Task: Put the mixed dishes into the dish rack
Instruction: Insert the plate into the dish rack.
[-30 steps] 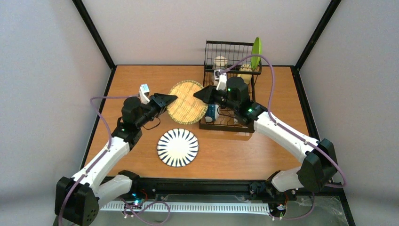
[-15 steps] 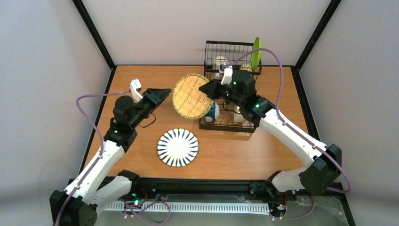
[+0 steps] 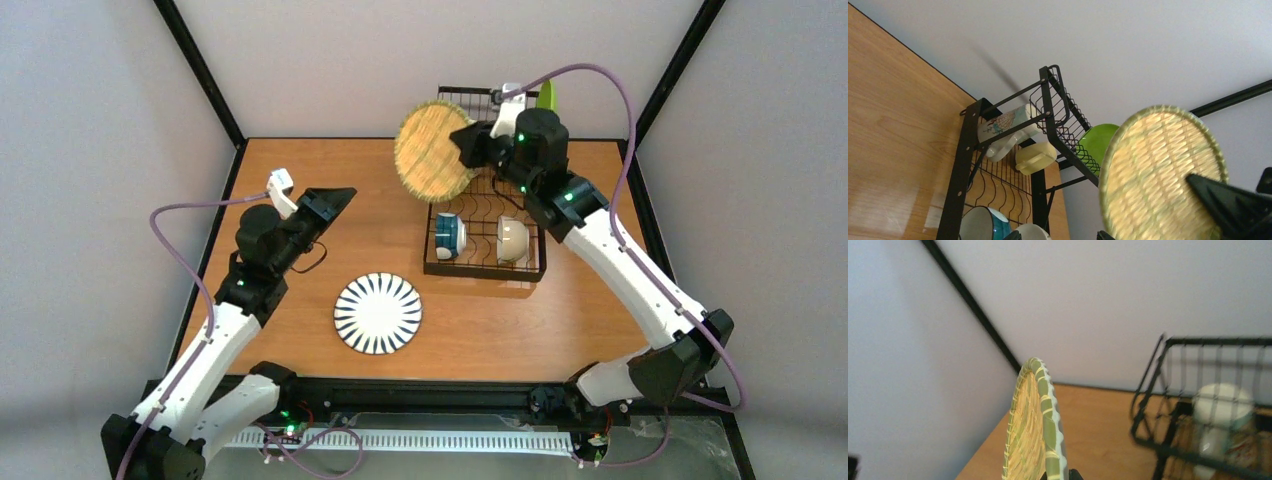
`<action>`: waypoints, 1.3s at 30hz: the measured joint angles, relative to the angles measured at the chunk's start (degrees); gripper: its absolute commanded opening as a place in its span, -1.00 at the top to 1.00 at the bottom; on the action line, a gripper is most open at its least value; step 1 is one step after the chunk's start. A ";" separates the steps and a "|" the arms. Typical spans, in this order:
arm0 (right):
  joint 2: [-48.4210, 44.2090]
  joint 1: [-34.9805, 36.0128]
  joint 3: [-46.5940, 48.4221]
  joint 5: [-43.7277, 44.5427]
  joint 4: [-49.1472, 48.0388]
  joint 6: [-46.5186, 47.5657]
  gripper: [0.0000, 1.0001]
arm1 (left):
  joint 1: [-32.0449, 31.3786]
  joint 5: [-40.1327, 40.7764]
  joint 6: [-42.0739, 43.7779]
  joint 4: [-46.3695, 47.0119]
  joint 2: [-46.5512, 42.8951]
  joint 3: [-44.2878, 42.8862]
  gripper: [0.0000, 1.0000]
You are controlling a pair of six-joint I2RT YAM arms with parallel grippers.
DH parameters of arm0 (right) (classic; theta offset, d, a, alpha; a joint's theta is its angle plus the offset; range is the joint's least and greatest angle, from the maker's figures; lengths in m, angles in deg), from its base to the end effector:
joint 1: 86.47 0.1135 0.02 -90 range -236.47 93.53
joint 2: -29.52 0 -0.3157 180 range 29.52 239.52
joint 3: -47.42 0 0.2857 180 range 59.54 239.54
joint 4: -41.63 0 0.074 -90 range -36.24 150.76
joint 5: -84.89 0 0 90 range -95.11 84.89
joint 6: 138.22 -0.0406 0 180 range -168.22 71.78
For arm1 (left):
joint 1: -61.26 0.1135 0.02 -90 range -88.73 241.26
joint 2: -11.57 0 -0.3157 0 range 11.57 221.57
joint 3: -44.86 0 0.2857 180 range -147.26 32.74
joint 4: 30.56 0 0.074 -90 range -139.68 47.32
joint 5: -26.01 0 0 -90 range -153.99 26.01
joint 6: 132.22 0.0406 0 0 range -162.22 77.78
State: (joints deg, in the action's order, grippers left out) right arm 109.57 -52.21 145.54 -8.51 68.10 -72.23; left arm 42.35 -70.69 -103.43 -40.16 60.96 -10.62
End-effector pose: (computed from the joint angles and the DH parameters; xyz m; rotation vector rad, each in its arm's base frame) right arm 0.2882 0.1992 0.4963 -0.2049 1.7726 0.7959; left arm 0.1997 -0.0734 0.3765 -0.5452 1.6780 -1.1453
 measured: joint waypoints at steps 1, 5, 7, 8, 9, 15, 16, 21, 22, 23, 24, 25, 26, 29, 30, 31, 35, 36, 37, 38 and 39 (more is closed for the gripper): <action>0.61 -0.70 1.49 1.18 0.15 1.07 0.96 | 0.00 -0.04 0.07 -0.04 0.11 0.00 -0.69; 2.93 -2.62 5.73 6.51 0.63 5.35 0.96 | 0.00 -0.61 0.37 -0.07 1.09 0.00 -0.69; 4.35 -3.13 7.63 9.75 1.25 7.74 0.96 | 0.00 -0.83 0.46 -0.11 1.53 0.00 -0.69; 5.22 -3.17 8.66 11.58 1.46 9.01 0.96 | 0.00 -1.01 0.46 -0.13 1.62 0.00 -0.69; 6.10 -3.21 9.62 13.25 1.55 10.32 0.96 | 0.00 -1.09 0.46 -0.13 1.68 0.00 -0.69; 10.40 -4.04 12.90 21.75 1.49 17.31 0.96 | 0.00 -1.60 0.48 -0.04 1.73 0.44 -0.69; 11.02 -4.37 13.22 22.93 1.38 18.32 0.96 | 0.00 -1.64 0.50 -0.07 1.73 0.61 -0.69; 14.40 -6.62 16.22 28.20 0.83 23.63 0.96 | 0.00 -1.92 0.50 -0.04 1.79 1.70 -0.69; 14.86 -7.06 16.65 28.81 0.48 24.37 0.96 | 0.00 -1.95 0.50 -0.04 1.84 1.81 -0.69; 15.32 -7.63 16.96 29.55 -0.09 25.22 0.96 | 0.00 -2.01 0.50 0.00 1.88 1.90 -0.69; 15.63 -8.13 17.16 30.16 -0.63 26.03 0.96 | 0.00 -2.08 0.50 0.00 1.90 1.99 -0.69; 15.87 -8.63 17.27 30.71 -1.07 26.71 0.96 | 0.00 -2.10 0.52 0.02 1.92 2.08 -0.69; 16.09 -9.09 17.38 31.30 -1.40 27.47 0.96 | 0.00 -2.12 0.52 0.09 1.95 2.19 -0.69; 16.70 -9.94 17.42 32.98 -3.48 29.83 0.96 | 0.00 -2.14 0.55 0.31 2.21 2.45 -0.69; 16.90 -10.19 17.42 33.38 -4.09 30.53 0.96 | 0.00 -2.16 0.55 0.42 2.29 2.54 -0.69; 17.14 -10.36 17.42 33.73 -4.83 31.30 0.96 | 0.00 -2.23 0.52 0.55 2.38 2.67 -0.69; 18.03 -11.30 17.42 34.29 -7.41 33.31 0.96 | 0.00 -2.58 0.50 1.22 2.54 3.74 -0.69; 18.25 -11.67 17.42 34.34 -8.13 33.83 0.96 | 0.00 -2.69 0.50 1.31 2.62 4.02 -0.69; 18.38 -11.91 17.42 34.42 -8.55 34.23 0.96 | 0.00 -2.75 0.50 1.40 2.64 4.26 -0.69; 18.56 -12.20 17.42 34.56 -9.03 34.82 0.96 | 0.00 -2.78 0.48 1.42 2.67 4.50 -0.69; 18.69 -12.46 17.42 34.69 -9.57 35.43 0.96 | 0.00 -2.78 0.48 1.44 2.67 4.72 -0.69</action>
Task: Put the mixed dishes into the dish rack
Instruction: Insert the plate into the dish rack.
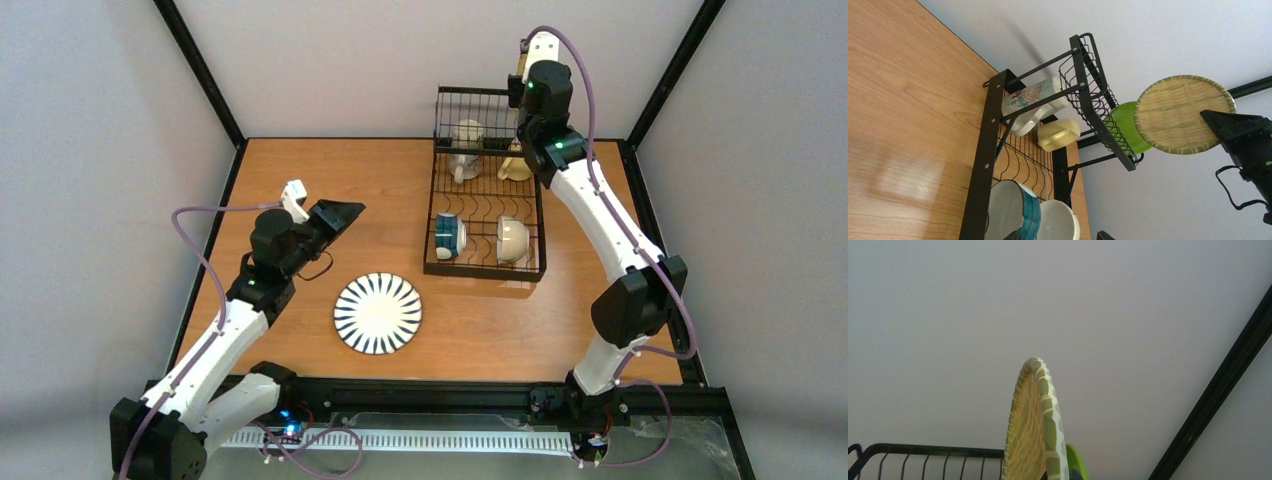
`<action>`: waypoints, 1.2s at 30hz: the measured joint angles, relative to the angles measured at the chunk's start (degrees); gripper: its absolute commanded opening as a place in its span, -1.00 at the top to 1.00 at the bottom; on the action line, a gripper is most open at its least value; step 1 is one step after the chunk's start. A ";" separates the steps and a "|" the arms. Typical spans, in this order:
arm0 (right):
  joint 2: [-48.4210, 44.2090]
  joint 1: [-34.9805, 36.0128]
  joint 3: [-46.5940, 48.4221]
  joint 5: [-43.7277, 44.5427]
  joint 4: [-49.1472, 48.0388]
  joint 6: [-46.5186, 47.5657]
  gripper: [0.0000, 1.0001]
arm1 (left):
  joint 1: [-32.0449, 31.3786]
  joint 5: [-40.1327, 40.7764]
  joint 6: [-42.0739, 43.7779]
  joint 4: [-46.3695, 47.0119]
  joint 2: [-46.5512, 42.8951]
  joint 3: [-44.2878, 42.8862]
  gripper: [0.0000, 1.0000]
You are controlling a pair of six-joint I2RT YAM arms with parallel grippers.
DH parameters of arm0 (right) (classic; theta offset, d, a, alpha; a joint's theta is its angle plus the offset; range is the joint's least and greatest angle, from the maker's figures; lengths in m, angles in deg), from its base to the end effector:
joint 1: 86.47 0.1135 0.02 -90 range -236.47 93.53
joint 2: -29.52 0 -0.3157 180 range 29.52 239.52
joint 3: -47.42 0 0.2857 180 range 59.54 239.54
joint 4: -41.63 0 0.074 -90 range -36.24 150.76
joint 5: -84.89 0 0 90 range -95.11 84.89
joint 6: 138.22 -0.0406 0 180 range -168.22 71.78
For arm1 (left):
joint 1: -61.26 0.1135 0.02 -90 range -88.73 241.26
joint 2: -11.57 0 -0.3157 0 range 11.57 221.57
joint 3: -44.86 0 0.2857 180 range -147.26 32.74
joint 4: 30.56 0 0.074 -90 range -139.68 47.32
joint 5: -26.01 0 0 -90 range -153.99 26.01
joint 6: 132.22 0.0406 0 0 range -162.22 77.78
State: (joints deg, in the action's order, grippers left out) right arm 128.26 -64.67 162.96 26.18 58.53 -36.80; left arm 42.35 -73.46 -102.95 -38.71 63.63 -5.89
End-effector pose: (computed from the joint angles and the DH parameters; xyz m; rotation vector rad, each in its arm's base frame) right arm 0.4258 0.1476 0.5079 -0.0273 1.5793 -0.2869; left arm 0.2098 -0.0789 0.3372 -0.5467 1.7998 -1.1373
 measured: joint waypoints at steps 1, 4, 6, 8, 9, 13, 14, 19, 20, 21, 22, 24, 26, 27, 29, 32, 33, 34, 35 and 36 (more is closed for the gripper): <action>0.11 -0.11 -0.02 0.15 -0.61 0.48 0.96 | 0.00 -0.02 0.00 0.09 0.00 0.15 -0.69; 0.35 -0.48 -0.02 0.52 -2.47 2.23 0.96 | 0.00 -0.09 0.00 0.26 0.00 0.42 -0.69; 0.44 -0.68 -0.07 0.85 -3.50 2.97 0.96 | 0.00 -0.17 0.00 0.31 0.00 0.46 -0.69; 0.55 -0.85 -0.09 1.16 -4.48 3.76 0.96 | 0.00 -0.20 0.00 0.37 0.00 0.46 -0.69; 0.63 -0.92 -0.09 1.29 -4.79 4.04 0.96 | 0.00 -0.20 0.00 0.46 0.00 0.48 -0.69; 1.05 -1.05 -0.13 1.70 -5.62 4.87 0.96 | 0.00 -0.24 -0.02 0.85 -0.02 0.85 -0.69; 1.27 -1.05 -0.13 1.88 -5.81 5.07 0.96 | 0.00 -0.28 -0.02 0.96 -0.02 1.03 -0.69; 2.80 -1.20 -0.15 2.51 -5.95 5.44 0.95 | 0.00 -0.39 -0.02 1.18 -0.04 1.79 -0.69; 3.21 -1.22 -0.17 2.62 -5.95 5.51 0.96 | 0.00 -0.39 -0.02 1.18 -0.04 1.88 -0.69; 3.50 -1.27 -0.17 2.67 -5.95 5.53 0.96 | 0.00 -0.42 -0.02 1.20 -0.04 1.95 -0.69; 3.87 -1.33 -0.17 2.73 -5.95 5.55 0.96 | 0.00 -0.42 -0.02 1.20 -0.04 2.01 -0.69; 4.52 -1.53 -0.17 2.82 -5.92 5.55 0.96 | 0.00 -0.42 -0.04 1.33 -0.04 2.19 -0.69; 4.96 -1.77 -0.17 3.02 -5.88 5.55 0.96 | 0.00 -0.46 -0.04 1.57 -0.04 2.38 -0.69; 5.16 -1.90 -0.17 3.10 -5.88 5.55 0.96 | 0.00 -0.50 -0.04 1.62 -0.04 2.45 -0.69; 5.33 -2.19 -0.17 3.41 -5.88 5.55 0.96 | 0.00 -0.63 -0.02 1.70 -0.02 2.60 -0.69; 5.51 -2.51 -0.17 3.93 -5.90 5.68 0.96 | 0.00 -0.68 -0.02 2.05 0.02 2.82 -0.69; 5.55 -2.56 -0.17 4.00 -5.88 5.70 0.96 | 0.00 -0.72 -0.02 2.16 0.07 2.84 -0.69; 5.64 -2.62 -0.17 4.07 -5.88 5.73 0.96 | 0.00 -0.79 -0.02 2.27 0.09 2.84 -0.69; 5.75 -2.67 -0.17 4.09 -5.88 5.73 0.96 | 0.00 -0.81 -0.02 2.43 0.15 2.89 -0.69; 5.88 -2.71 -0.17 4.09 -5.88 5.73 0.96 | 0.00 -0.83 -0.02 2.49 0.20 2.91 -0.69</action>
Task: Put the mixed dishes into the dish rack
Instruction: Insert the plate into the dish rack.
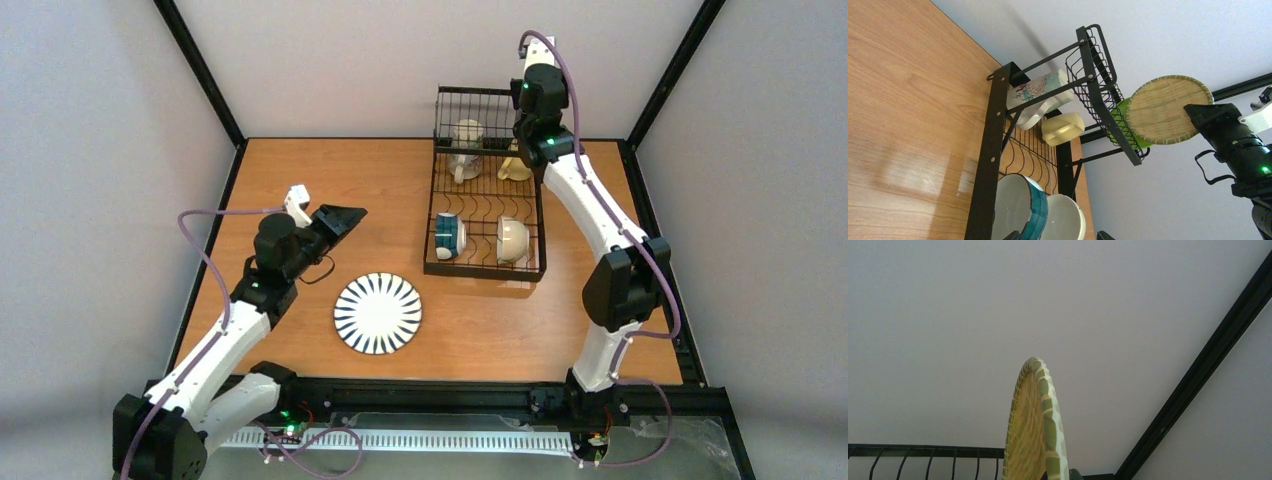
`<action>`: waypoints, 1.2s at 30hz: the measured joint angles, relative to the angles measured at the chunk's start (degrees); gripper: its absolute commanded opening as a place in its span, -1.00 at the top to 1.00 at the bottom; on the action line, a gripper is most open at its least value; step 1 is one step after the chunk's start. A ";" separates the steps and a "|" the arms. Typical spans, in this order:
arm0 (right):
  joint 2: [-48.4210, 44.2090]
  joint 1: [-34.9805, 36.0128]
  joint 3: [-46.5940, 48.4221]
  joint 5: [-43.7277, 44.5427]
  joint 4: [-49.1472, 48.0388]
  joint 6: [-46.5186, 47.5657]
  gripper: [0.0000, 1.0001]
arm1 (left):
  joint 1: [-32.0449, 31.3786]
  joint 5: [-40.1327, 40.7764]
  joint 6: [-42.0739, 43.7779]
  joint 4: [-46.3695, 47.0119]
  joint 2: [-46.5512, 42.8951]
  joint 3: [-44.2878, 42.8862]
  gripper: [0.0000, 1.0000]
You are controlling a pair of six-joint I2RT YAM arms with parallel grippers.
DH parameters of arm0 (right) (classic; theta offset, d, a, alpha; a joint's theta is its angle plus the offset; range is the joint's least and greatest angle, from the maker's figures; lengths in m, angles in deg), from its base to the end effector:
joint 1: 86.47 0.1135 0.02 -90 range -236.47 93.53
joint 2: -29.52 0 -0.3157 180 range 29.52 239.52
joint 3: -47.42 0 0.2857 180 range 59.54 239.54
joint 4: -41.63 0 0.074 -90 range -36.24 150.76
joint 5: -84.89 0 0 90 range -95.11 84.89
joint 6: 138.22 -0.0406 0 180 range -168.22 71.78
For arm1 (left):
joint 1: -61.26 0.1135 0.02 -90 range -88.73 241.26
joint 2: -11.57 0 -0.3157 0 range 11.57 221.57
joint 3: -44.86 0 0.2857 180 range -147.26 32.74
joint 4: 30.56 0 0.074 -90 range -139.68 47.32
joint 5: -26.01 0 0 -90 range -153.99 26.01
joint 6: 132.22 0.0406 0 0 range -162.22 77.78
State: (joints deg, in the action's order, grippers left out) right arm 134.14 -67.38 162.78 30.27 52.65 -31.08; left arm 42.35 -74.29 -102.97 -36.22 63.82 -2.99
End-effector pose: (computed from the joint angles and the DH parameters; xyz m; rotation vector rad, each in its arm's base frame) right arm 0.4684 0.1372 0.4717 -0.0141 1.5933 -0.4586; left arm 0.2093 -0.0794 0.3213 -0.5414 1.8160 -1.1453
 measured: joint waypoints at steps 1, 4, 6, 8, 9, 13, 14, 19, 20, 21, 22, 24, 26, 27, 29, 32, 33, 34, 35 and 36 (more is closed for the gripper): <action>0.13 0.00 0.00 0.00 0.00 0.00 0.96 | 0.00 0.00 0.00 0.00 0.04 0.02 -0.69; 0.57 -0.02 0.00 -0.02 0.07 -0.02 0.96 | 0.00 0.00 0.00 0.02 0.26 0.02 -0.69; 0.76 -0.07 0.00 -0.02 0.17 -0.02 0.96 | 0.00 -0.02 0.00 0.07 0.37 0.07 -0.69; 0.81 -0.11 0.00 -0.02 0.20 0.00 0.96 | 0.00 -0.02 0.00 0.11 0.42 0.11 -0.69; 0.81 -0.13 0.00 -0.02 0.17 0.00 0.96 | 0.00 -0.02 0.00 0.11 0.42 0.13 -0.69; 0.83 -0.17 0.00 -0.02 0.17 0.00 0.96 | 0.00 -0.04 0.00 0.37 0.42 0.33 -0.69; 0.85 -0.17 0.00 -0.02 0.17 0.00 0.96 | 0.00 -0.04 0.00 0.39 0.42 0.42 -0.69; 1.18 -0.17 -0.02 -0.02 0.15 -0.02 0.96 | 0.00 -0.22 0.00 0.44 0.42 0.55 -0.69; 1.29 -0.17 -0.13 -0.04 0.09 -0.02 0.96 | 0.00 -0.24 0.00 0.46 0.42 0.55 -0.69; 1.40 -0.20 -0.33 -0.02 0.09 -0.02 0.96 | 0.00 -0.24 0.00 0.48 0.42 0.57 -0.68; 1.53 -0.22 -0.48 -0.04 0.07 -0.02 0.96 | 0.00 -0.26 0.00 0.52 0.42 0.57 -0.69; 1.90 -0.22 -0.59 0.00 0.07 -0.02 0.96 | 0.00 -0.26 0.00 0.81 0.42 0.68 -0.69; 2.40 -0.22 -0.59 0.00 0.04 0.00 0.96 | 0.00 -0.28 0.00 0.98 0.44 0.81 -0.69; 2.62 -0.24 -0.61 -0.02 0.07 -0.02 0.96 | 0.00 -0.31 0.00 1.11 0.48 0.90 -0.69; 3.06 -0.33 -0.66 0.00 0.04 -0.02 0.96 | 0.00 -0.37 0.00 1.25 0.55 1.01 -0.69; 3.56 -0.46 -0.66 -0.02 0.09 -0.04 0.96 | 0.00 -0.42 0.00 1.27 0.70 1.20 -0.68; 3.63 -0.50 -0.66 -0.02 0.09 -0.04 0.96 | 0.00 -0.44 0.00 1.31 0.85 1.20 -0.68; 3.67 -0.52 -0.66 0.00 0.09 -0.07 0.96 | 0.00 -0.44 0.00 1.36 0.98 1.20 -0.69; 3.76 -0.59 -0.68 0.00 0.09 -0.22 0.96 | 0.00 -0.44 0.00 1.42 1.18 1.22 -0.69; 3.78 -0.61 -0.68 -0.02 0.09 -0.26 0.96 | 0.00 -0.46 0.00 1.51 1.33 1.25 -0.69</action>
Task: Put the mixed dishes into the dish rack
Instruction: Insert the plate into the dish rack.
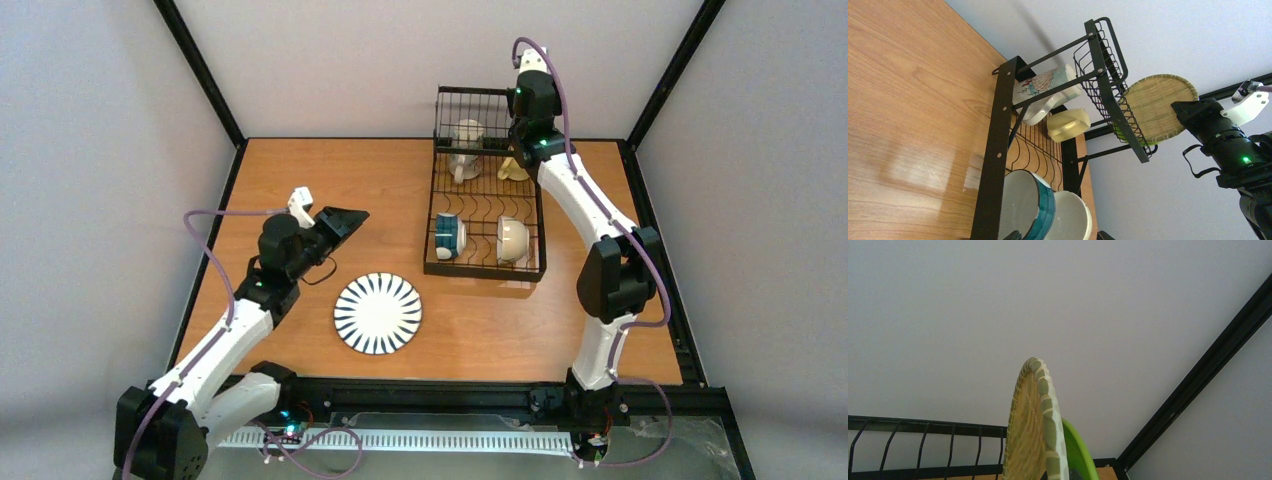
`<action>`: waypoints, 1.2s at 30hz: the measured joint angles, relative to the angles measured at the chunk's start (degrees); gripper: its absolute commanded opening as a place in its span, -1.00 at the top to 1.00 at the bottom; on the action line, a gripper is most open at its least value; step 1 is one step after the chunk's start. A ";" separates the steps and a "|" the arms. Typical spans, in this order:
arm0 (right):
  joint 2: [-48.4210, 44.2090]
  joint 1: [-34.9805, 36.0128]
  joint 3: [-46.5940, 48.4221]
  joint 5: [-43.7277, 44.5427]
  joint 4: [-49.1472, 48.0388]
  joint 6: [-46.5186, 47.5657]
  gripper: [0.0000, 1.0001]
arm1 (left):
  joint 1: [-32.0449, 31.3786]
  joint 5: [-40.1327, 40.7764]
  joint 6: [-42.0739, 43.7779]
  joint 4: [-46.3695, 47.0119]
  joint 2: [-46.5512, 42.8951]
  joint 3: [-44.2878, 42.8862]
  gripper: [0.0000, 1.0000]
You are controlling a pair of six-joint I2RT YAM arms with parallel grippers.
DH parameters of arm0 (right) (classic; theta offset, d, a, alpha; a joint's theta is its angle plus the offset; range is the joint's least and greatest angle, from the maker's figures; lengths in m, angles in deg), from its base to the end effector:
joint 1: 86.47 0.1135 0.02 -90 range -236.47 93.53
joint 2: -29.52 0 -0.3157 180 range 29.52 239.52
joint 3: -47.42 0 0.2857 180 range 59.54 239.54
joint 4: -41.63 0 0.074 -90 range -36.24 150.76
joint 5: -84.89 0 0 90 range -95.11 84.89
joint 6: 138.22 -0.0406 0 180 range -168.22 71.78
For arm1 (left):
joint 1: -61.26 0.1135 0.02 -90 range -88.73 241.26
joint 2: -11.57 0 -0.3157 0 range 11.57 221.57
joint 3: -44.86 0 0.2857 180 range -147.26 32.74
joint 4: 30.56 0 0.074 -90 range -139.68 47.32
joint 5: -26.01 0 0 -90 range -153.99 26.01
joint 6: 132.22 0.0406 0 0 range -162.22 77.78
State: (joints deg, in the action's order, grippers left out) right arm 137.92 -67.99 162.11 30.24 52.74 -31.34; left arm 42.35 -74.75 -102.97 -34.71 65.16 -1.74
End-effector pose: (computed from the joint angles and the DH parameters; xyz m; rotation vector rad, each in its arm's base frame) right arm 0.4915 0.1395 0.4354 -0.0393 1.6615 -0.4877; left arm 0.2132 -0.0810 0.3108 -0.5440 1.8376 -1.1445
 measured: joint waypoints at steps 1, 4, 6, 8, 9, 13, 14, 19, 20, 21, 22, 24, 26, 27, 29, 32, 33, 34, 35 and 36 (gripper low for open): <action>0.09 -0.04 0.00 0.00 0.02 -0.17 0.96 | 0.00 0.00 0.00 0.13 0.22 0.00 -0.69; 0.26 -0.15 0.02 0.00 0.09 -0.59 0.95 | 0.00 -0.02 0.00 0.17 0.48 0.04 -0.77; 0.39 -0.20 0.00 0.02 0.24 -0.94 0.89 | 0.00 -0.02 -0.04 0.20 0.52 0.07 -0.78; 0.50 -0.22 0.00 0.07 0.44 -1.25 0.78 | 0.00 -0.02 -0.02 0.20 0.52 0.07 -0.79; 0.55 -0.24 -0.02 0.17 0.57 -1.40 0.71 | 0.00 -0.02 -0.02 0.17 0.52 0.07 -0.79; 0.55 -0.42 -0.20 0.37 1.09 -2.38 0.26 | 0.00 -0.02 -0.04 0.17 0.52 0.07 -0.79; 0.55 -0.46 -0.22 0.44 1.07 -2.47 0.17 | 0.00 -0.02 -0.04 0.17 0.50 0.07 -0.79; 0.55 -0.50 -0.22 0.37 1.18 -3.61 -0.27 | 0.00 -0.02 -0.04 0.17 0.50 0.07 -0.80; 0.55 -0.48 -0.20 0.24 1.27 -3.85 -0.28 | 0.00 -0.02 -0.07 0.17 0.50 0.07 -0.79; 0.55 -0.46 -0.20 0.09 1.40 -4.04 -0.31 | 0.00 -0.02 -0.07 0.17 0.50 0.07 -0.79; 0.55 -0.46 -0.20 -0.02 1.55 -4.20 -0.36 | 0.00 -0.02 -0.09 0.17 0.46 0.07 -0.79; 0.55 -0.46 -0.20 -0.17 1.68 -4.44 -0.44 | 0.00 -0.02 -0.09 0.15 0.35 0.07 -0.79; 0.55 -0.46 -0.20 -0.28 1.73 -4.61 -0.47 | 0.00 -0.04 -0.13 0.17 0.15 0.09 -0.79; 0.55 -0.46 -0.20 -0.31 1.73 -4.72 -0.48 | 0.00 -0.04 -0.26 0.17 0.02 0.15 -0.79; 0.55 -0.46 -0.20 -0.39 1.79 -4.72 -0.49 | 0.00 -0.02 -0.46 0.15 -0.31 0.39 -0.79; 0.55 -0.46 -0.11 -0.42 2.01 -4.76 -0.50 | 0.00 -0.02 -0.52 0.15 -0.63 0.63 -0.79; 0.55 -0.46 -0.07 -0.44 2.10 -4.85 -0.50 | 0.00 -0.02 -0.55 0.15 -0.70 0.63 -0.79; 0.55 -0.44 -0.02 -0.44 2.16 -4.92 -0.50 | 0.00 -0.02 -0.57 0.13 -0.81 0.66 -0.79; 0.55 -0.44 0.07 -0.44 2.29 -4.94 -0.50 | 0.00 -0.02 -0.61 0.15 -0.98 0.70 -0.80; 0.55 -0.46 0.13 -0.46 2.45 -4.96 -0.50 | 0.00 -0.02 -0.68 0.13 -1.11 0.72 -0.79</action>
State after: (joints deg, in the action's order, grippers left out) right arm 138.47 -68.45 162.24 29.78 55.19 -36.30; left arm 42.35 -74.78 -103.65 -34.58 64.04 -1.02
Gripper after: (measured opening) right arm 0.749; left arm 0.896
